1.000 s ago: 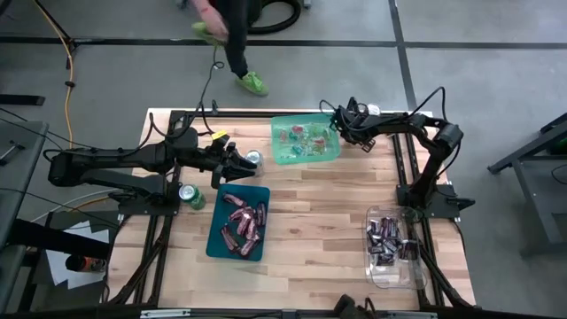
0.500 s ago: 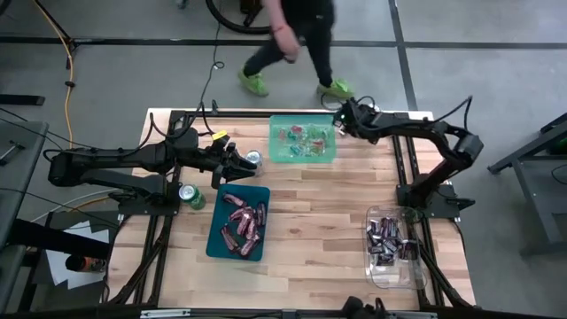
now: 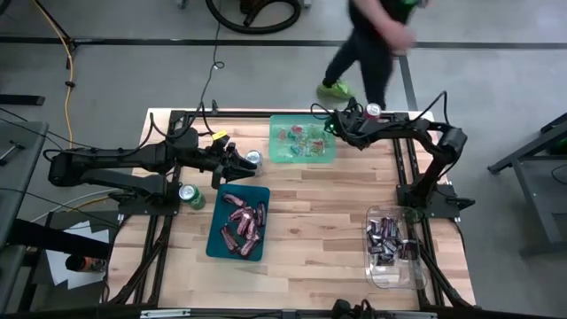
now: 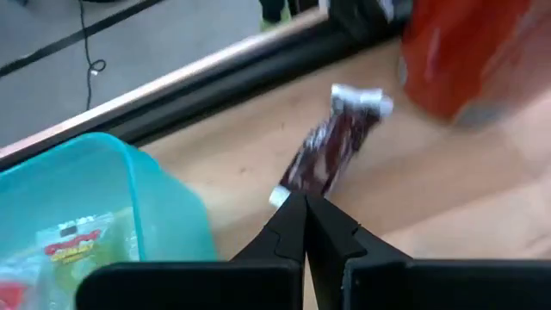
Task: Organize candy in baskets
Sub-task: Put the dark brown chocolate bar into the transparent bin
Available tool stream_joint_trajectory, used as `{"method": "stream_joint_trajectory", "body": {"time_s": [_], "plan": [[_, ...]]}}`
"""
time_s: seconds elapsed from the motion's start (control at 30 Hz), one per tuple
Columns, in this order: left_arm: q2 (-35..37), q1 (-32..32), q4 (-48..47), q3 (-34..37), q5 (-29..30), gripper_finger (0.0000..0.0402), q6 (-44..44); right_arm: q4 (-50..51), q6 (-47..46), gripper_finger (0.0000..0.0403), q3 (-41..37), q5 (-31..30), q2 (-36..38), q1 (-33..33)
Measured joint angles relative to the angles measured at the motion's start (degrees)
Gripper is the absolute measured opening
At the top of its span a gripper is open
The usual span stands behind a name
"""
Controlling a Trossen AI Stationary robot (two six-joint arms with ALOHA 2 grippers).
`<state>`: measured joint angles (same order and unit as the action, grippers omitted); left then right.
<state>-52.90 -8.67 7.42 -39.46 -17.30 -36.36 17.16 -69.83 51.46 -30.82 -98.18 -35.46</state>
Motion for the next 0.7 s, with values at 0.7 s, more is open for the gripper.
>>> {"method": "stream_joint_trajectory", "body": {"time_s": [0.7], "plan": [[0.0,0.0,-0.3,0.0,0.14,0.0163,1.05,-4.32,23.63,0.0,0.1,1.5,-5.66,-2.15]]}}
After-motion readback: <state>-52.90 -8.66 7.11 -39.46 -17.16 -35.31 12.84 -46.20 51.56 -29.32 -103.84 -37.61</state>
